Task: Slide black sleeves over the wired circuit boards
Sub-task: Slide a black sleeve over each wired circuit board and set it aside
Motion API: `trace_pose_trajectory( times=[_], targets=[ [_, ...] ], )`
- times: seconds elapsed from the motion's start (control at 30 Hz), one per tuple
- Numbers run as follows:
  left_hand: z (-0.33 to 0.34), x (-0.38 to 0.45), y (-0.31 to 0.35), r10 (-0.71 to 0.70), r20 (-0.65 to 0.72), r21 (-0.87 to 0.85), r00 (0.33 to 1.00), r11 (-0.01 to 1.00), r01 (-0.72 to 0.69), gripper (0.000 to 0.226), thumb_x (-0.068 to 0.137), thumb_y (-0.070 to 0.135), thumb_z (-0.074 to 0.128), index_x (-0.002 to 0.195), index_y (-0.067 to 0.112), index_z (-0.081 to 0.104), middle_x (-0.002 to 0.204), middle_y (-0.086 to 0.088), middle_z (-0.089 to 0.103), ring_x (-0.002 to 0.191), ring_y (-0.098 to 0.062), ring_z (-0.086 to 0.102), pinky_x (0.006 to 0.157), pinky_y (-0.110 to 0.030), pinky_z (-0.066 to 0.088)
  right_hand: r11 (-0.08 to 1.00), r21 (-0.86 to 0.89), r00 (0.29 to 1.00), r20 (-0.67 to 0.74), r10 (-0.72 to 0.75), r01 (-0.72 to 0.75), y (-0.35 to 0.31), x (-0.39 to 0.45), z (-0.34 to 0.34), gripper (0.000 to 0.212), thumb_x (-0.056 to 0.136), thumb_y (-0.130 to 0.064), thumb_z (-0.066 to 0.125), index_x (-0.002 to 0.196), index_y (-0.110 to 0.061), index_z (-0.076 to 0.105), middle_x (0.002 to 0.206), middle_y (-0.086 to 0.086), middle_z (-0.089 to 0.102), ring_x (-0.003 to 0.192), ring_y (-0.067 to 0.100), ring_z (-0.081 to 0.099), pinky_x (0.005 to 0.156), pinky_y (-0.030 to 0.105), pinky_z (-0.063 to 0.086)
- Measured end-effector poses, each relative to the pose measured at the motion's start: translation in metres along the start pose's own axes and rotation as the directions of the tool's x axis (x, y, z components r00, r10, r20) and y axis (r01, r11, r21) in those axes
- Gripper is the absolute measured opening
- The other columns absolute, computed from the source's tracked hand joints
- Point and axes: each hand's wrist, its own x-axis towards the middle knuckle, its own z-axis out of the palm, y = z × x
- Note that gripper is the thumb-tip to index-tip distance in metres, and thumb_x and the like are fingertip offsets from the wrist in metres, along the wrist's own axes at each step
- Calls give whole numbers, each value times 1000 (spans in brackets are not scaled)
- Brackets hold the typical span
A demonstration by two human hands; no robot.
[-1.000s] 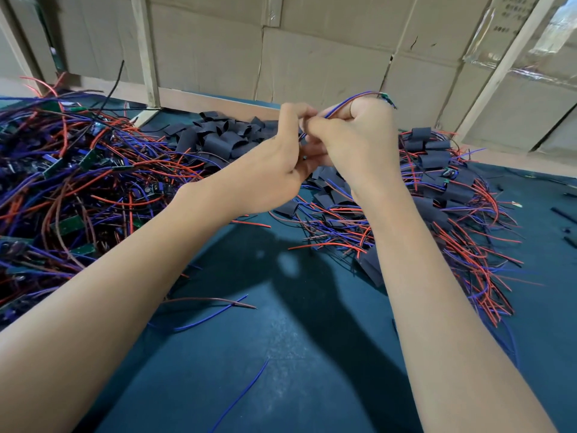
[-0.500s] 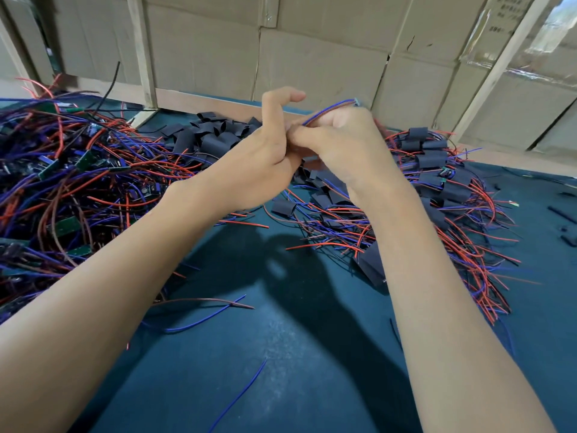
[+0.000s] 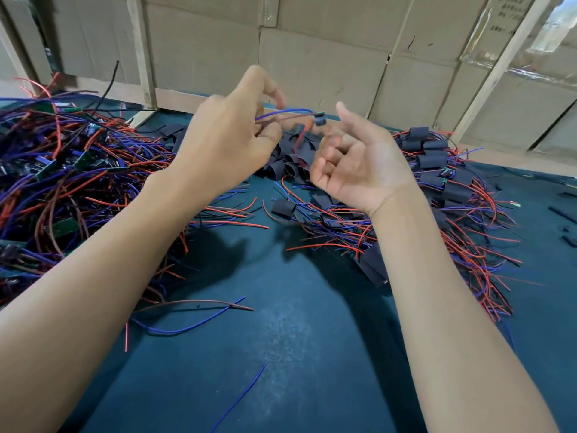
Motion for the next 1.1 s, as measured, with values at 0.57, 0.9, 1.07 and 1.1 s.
trace_pose_trajectory(
  times=[0.57,0.9,1.07,1.1],
  targets=[
    [7,-3,-20,-63,218,-107,974,990,89,39,86,27,73,114,25,46,67,8,59,67,-9,54,72,-34,42,881,-336,925,298,-236,333,-21,-21,16,44,90,17,45,133,8,54,123,22,70,90,20,69,73,27,55],
    [10,-2,-3,-3,363,-427,932,889,168,74,78,-10,67,129,22,23,83,-6,48,67,-24,47,64,-37,45,467,-727,792,172,-586,503,1,-15,37,41,74,-8,89,109,-16,69,85,1,68,73,10,69,66,29,60],
    [5,-1,1,34,410,-408,911,900,150,74,75,-9,51,137,13,16,102,-30,50,71,-21,45,63,-31,40,672,-596,895,223,-387,439,2,-14,35,22,86,8,71,107,0,68,90,9,71,77,17,72,76,32,61],
    [5,-1,0,30,416,-399,909,904,152,74,76,-11,48,139,11,15,105,-32,49,72,-21,44,65,-33,39,711,-561,904,225,-363,425,1,-14,34,21,88,11,66,106,1,67,88,11,71,78,18,72,80,34,61]
  ],
)
